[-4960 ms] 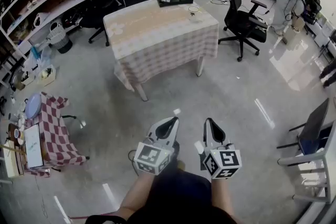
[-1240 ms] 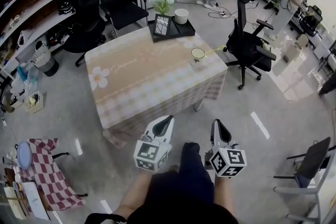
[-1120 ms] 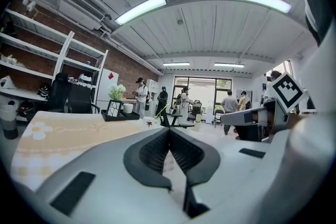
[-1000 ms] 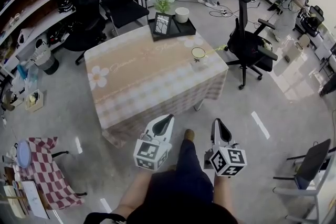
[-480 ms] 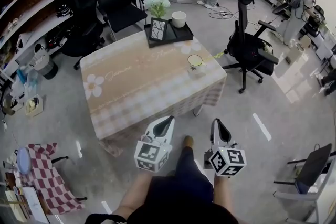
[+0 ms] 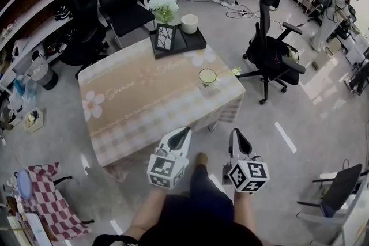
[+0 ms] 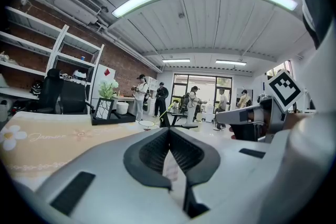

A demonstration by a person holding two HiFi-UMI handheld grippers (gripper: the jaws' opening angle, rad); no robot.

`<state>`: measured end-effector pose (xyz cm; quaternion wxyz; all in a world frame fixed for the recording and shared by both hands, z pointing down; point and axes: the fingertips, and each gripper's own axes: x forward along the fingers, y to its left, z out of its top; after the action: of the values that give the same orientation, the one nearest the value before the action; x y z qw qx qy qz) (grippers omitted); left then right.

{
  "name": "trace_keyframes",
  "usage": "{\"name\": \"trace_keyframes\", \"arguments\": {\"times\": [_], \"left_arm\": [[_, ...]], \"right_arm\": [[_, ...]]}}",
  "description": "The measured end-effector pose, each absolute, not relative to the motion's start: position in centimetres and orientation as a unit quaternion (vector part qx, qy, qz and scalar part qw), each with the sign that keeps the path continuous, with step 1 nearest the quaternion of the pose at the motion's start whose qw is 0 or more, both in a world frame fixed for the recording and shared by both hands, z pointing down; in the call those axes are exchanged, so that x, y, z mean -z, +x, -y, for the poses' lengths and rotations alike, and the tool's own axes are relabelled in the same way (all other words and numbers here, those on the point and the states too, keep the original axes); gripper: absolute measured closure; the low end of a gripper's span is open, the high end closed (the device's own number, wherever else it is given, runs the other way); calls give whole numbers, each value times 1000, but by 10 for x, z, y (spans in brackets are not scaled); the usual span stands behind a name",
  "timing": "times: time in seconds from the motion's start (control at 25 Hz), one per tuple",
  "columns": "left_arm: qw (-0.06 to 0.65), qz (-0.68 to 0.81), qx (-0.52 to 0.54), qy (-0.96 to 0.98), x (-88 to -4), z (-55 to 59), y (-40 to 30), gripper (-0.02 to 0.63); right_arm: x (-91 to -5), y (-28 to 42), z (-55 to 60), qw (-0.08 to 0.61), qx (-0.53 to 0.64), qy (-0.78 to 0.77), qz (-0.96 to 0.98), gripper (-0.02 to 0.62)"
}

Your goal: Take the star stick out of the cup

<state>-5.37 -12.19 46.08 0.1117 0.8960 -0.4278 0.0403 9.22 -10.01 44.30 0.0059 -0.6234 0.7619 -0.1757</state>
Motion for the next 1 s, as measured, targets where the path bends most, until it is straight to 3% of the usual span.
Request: {"name": "trace_keyframes", "arguments": {"times": [1.0], "left_arm": [[106, 452, -46, 884, -459, 255, 3, 597]], "right_arm": [[-446, 156, 236, 12, 186, -606, -773, 594]]}}
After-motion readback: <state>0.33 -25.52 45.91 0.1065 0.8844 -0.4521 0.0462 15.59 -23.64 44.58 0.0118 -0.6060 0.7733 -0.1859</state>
